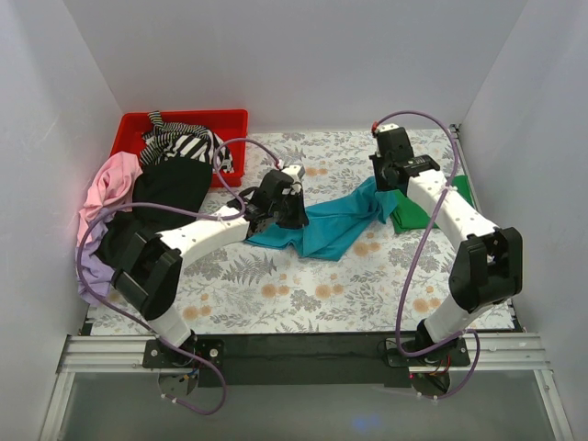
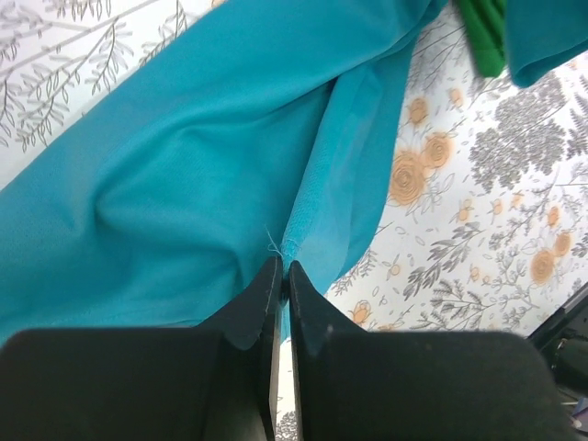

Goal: Fold and stack the t-shirts
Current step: Flatten the tshirt out

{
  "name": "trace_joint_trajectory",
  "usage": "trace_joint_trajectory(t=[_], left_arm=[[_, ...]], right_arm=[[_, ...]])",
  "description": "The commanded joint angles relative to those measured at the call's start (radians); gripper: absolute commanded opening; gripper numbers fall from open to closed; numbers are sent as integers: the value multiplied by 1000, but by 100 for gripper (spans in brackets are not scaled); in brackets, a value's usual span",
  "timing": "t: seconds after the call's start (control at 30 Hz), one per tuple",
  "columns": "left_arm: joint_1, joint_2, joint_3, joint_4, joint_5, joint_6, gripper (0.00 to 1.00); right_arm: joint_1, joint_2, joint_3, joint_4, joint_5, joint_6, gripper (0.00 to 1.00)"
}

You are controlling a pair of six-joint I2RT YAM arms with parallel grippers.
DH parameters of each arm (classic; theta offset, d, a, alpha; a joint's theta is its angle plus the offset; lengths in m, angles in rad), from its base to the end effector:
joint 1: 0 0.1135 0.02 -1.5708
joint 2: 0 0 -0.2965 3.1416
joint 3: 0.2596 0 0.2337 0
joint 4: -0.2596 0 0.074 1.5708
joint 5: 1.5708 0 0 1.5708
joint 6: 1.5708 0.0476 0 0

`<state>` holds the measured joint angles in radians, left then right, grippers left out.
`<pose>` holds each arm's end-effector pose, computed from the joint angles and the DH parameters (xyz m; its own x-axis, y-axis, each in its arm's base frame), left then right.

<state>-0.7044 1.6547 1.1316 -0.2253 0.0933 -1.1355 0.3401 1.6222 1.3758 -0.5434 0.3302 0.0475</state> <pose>0.2710 -0.2361 0.2655 -0.8505 -0.4620 -0.2515 -0.1763 0.7008 -0.6912 0.3377 0.1031 0.3282 -0.6735 -0.1907 -0.7141 -0.0685 0.9781 -0.1966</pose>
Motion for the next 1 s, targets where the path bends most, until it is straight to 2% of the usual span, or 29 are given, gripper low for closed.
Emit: trace_joint_trajectory(t=[0.0, 0.1, 0.2, 0.37, 0.53, 0.83, 0.97], left_arm=[[0, -70, 34, -20, -14, 31, 0], [0, -102, 28, -11, -10, 37, 0], [3, -166, 54, -22, -81, 52, 0], [28, -262, 279, -187, -309, 131, 0], [46, -366, 419, -220, -486, 224, 0], [46, -637, 507, -246, -566, 302, 0], [45, -728, 536, -289, -528, 286, 0]], right_arm=[[-7, -59, -9, 33, 9, -11, 1], [-7, -76, -7, 31, 18, -12, 1], [-7, -133, -1, 33, 56, -20, 1], [-10, -272, 66, 11, 101, -44, 1], [-12, -369, 166, -52, 89, -81, 1], [-12, -606, 308, -116, -69, -67, 1], [-10, -685, 362, -139, -235, -95, 1]])
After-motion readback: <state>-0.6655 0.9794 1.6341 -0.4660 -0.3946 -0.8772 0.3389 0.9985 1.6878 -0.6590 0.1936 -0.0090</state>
